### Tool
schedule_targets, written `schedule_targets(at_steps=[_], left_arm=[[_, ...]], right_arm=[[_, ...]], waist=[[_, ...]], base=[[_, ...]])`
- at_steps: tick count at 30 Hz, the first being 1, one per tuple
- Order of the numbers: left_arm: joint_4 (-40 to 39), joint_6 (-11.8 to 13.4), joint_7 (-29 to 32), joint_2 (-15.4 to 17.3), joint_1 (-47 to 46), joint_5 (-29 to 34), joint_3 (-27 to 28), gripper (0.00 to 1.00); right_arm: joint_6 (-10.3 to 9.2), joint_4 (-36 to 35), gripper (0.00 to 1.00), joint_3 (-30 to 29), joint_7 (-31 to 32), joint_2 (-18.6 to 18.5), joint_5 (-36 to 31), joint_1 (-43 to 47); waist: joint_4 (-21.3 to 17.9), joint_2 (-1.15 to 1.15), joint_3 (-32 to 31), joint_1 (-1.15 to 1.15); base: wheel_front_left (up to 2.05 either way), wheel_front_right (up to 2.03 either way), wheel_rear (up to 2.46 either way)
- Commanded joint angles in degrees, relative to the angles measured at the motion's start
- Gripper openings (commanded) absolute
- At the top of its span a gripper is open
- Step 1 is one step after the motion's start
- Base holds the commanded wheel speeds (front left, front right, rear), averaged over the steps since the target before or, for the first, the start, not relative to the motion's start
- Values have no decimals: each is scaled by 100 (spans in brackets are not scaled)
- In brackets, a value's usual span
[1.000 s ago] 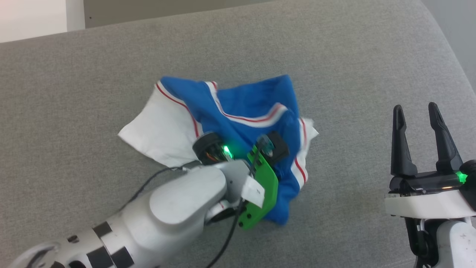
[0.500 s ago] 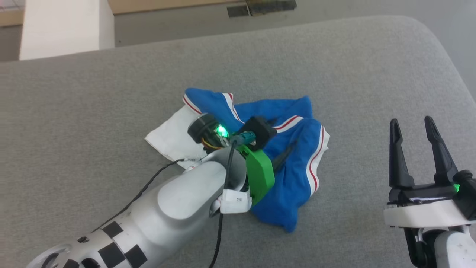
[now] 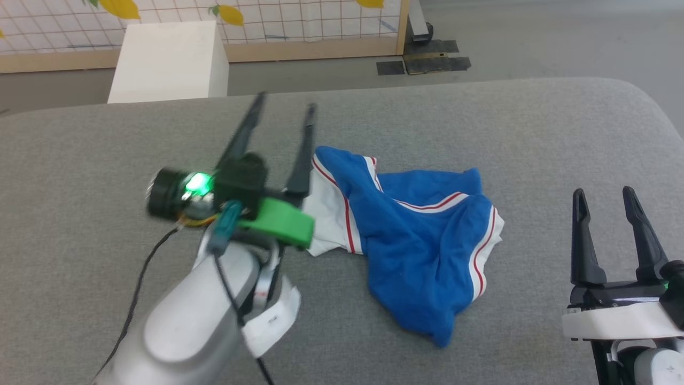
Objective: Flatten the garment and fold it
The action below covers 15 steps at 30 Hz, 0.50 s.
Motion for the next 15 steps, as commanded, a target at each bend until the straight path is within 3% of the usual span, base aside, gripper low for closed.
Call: schedule_targets(at_steps=[1,4,5,7,15], left_arm=[[-122,104,-19,77,321,157,195,100],[-432,328,-19,128,980,400,885,100],[-630,429,-19,110,1538,597,1457,100],[-750,388,-20,53,1886,723,1785,100],[-1005,-291,-20,-381,2931,1168,2547,100]], right_arm=[[-10,-7,100,-22,-29,1,-7,73],[-10,16,100,-45,-29,1,-24,96],[-10,26,100,-62,-29,1,-32,107],[-10,37,100,-69,-29,1,-33,127],[-10,134,100,-45,-29,1,-9,291]], waist=[[102,0,-86,0],[147,0,-122,0],[187,0,-142,0],[215,0,-170,0],[306,0,-353,0]], base=[[0,0,0],[0,0,0],[0,0,0],[0,0,0],[0,0,0]])
